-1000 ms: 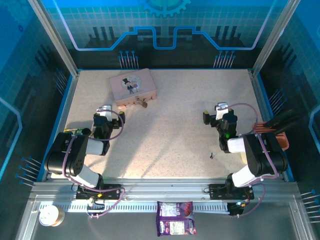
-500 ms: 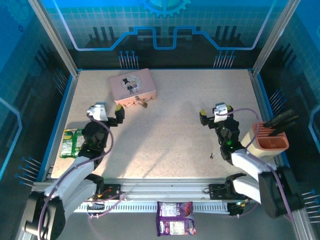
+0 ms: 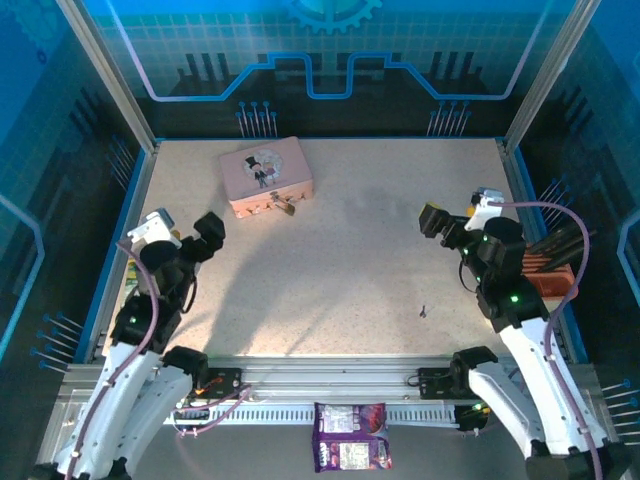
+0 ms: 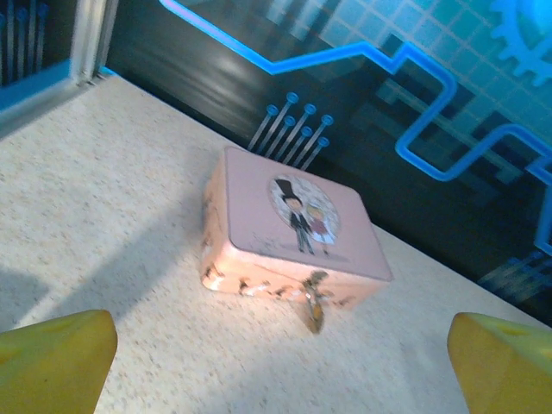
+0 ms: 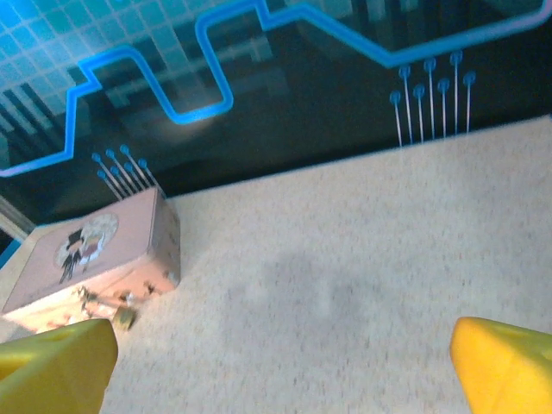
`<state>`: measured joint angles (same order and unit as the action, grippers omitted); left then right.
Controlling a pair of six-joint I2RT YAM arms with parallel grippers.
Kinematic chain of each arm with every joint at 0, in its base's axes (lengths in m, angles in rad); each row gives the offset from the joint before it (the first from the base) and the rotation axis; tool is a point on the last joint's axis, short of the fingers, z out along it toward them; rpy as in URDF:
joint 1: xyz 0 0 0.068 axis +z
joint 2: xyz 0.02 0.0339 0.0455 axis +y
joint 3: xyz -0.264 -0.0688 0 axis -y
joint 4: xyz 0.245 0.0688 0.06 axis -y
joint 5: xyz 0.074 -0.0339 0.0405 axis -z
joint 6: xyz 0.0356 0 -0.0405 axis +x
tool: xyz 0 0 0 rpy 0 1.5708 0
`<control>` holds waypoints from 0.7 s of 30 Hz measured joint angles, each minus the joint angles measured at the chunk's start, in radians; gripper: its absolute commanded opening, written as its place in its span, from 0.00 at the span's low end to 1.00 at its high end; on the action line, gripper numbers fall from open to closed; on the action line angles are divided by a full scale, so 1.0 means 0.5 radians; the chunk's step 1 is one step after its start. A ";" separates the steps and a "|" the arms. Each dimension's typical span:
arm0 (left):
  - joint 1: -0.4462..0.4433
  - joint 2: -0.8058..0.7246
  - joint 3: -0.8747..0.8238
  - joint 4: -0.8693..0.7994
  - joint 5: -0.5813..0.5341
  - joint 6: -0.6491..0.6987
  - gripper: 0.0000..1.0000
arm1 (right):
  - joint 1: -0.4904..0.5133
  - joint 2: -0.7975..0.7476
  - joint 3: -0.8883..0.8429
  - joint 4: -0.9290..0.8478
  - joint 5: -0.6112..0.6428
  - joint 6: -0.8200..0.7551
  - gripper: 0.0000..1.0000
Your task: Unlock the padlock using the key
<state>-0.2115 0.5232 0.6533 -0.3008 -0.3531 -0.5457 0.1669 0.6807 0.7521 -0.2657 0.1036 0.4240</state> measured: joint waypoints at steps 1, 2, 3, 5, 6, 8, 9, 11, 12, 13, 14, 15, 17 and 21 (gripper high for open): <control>0.000 -0.018 0.003 -0.022 0.049 -0.005 0.99 | -0.022 -0.022 0.000 -0.063 -0.048 0.014 1.00; 0.000 -0.020 0.010 -0.060 0.120 -0.005 0.99 | -0.036 -0.047 0.000 -0.132 -0.100 0.026 1.00; 0.000 -0.003 0.021 -0.097 0.188 -0.005 0.99 | -0.037 -0.068 0.000 -0.201 -0.146 0.038 1.00; -0.001 0.060 0.044 -0.168 0.314 -0.005 0.99 | -0.031 -0.087 0.019 -0.353 -0.211 0.057 1.00; -0.005 0.105 0.058 -0.202 0.380 -0.005 0.99 | -0.023 -0.089 0.037 -0.433 -0.219 0.068 1.00; -0.034 0.198 0.072 -0.250 0.482 -0.005 0.99 | 0.027 -0.084 0.093 -0.566 -0.222 0.097 1.00; -0.068 0.242 0.074 -0.268 0.523 -0.007 0.99 | 0.076 -0.082 0.121 -0.633 -0.214 0.117 1.00; -0.173 0.317 0.074 -0.294 0.569 -0.012 0.99 | 0.188 -0.083 0.161 -0.735 -0.185 0.163 0.99; -0.249 0.349 0.075 -0.301 0.584 -0.013 0.99 | 0.259 -0.086 0.178 -0.789 -0.158 0.193 0.98; -0.317 0.372 0.075 -0.304 0.591 -0.014 0.99 | 0.308 -0.088 0.187 -0.825 -0.137 0.217 0.98; -0.389 0.395 0.076 -0.304 0.598 -0.021 0.99 | 0.375 -0.091 0.193 -0.867 -0.106 0.248 0.97; -0.458 0.417 0.076 -0.301 0.599 -0.031 0.99 | 0.444 -0.094 0.195 -0.912 -0.069 0.284 0.96; -0.578 0.456 0.076 -0.296 0.597 -0.066 0.99 | 0.581 -0.092 0.195 -1.003 0.022 0.359 0.94; -0.848 0.548 0.052 -0.244 0.572 -0.137 0.99 | 0.849 -0.040 0.193 -1.168 0.201 0.522 0.88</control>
<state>-0.6357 0.7971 0.6792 -0.4229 -0.0669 -0.6140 0.5915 0.6605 0.8486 -0.8497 0.2043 0.6849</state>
